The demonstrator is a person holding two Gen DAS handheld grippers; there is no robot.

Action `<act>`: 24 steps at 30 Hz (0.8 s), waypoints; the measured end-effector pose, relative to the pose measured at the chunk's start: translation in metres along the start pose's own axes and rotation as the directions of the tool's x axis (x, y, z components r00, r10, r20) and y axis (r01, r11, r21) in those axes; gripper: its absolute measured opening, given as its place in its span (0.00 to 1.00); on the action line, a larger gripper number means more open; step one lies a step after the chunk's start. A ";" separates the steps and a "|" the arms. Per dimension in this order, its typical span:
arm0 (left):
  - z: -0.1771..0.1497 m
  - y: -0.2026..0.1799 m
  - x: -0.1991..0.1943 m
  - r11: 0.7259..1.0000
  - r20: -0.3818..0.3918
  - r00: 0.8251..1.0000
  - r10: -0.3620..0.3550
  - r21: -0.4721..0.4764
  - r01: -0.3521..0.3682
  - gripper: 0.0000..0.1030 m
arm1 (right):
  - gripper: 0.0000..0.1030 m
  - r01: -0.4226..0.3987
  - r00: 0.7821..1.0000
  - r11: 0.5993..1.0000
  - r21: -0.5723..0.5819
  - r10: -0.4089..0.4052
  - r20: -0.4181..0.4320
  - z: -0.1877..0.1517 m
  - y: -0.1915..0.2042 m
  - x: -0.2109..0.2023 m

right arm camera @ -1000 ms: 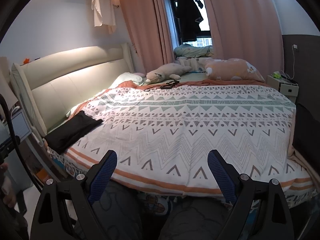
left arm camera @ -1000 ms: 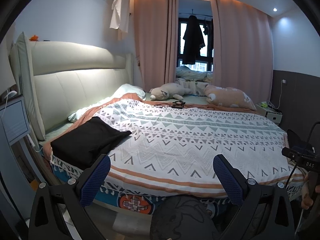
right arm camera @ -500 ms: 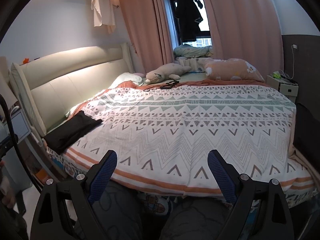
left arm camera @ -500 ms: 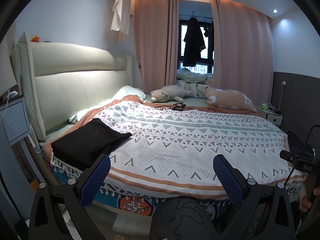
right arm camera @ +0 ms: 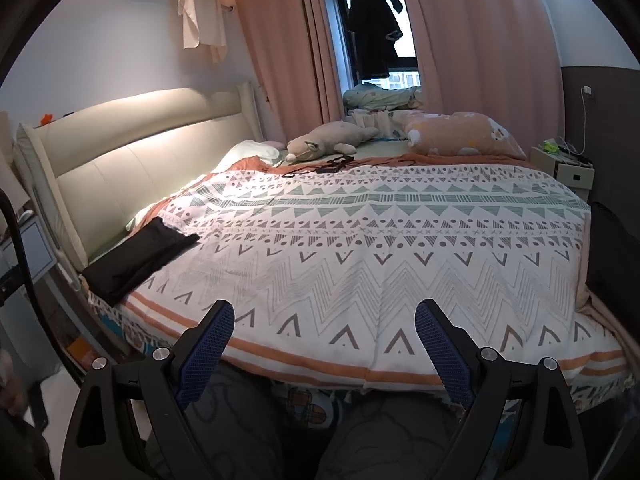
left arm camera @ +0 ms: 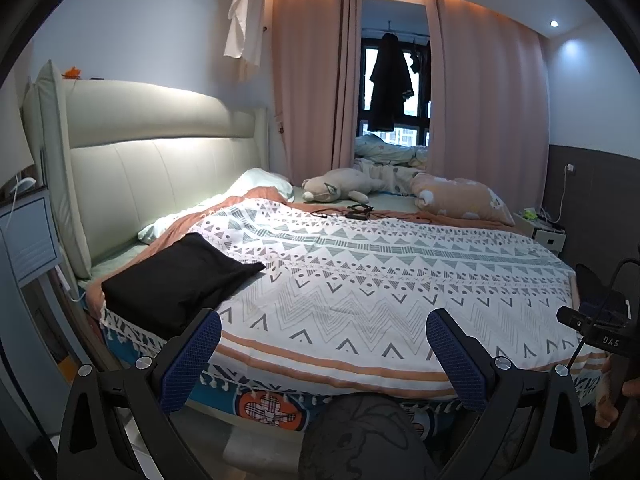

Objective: Fold large clothes

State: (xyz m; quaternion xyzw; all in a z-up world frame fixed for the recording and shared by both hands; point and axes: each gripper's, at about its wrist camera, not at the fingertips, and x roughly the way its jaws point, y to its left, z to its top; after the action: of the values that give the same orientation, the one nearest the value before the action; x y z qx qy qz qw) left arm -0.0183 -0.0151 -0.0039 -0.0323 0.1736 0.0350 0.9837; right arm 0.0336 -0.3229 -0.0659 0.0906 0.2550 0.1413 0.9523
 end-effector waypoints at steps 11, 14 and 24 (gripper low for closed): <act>0.000 0.000 0.001 1.000 -0.002 1.000 -0.001 0.001 0.001 0.99 | 0.89 0.001 1.000 1.000 0.005 -0.001 0.000 0.001 -0.002 0.000; 0.000 0.000 0.000 1.000 0.000 1.000 0.000 0.000 0.000 0.99 | 0.89 0.002 1.000 1.000 0.004 -0.002 0.000 0.001 -0.002 0.000; 0.000 -0.004 -0.004 1.000 0.023 1.000 -0.002 0.002 0.002 0.99 | 0.90 0.004 1.000 1.000 0.006 -0.004 -0.008 -0.001 -0.003 0.002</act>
State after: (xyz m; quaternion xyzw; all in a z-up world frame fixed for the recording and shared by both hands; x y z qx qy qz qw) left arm -0.0223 -0.0198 -0.0026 -0.0312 0.1625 0.0344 0.9856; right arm 0.0353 -0.3251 -0.0680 0.0925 0.2593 0.1390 0.9513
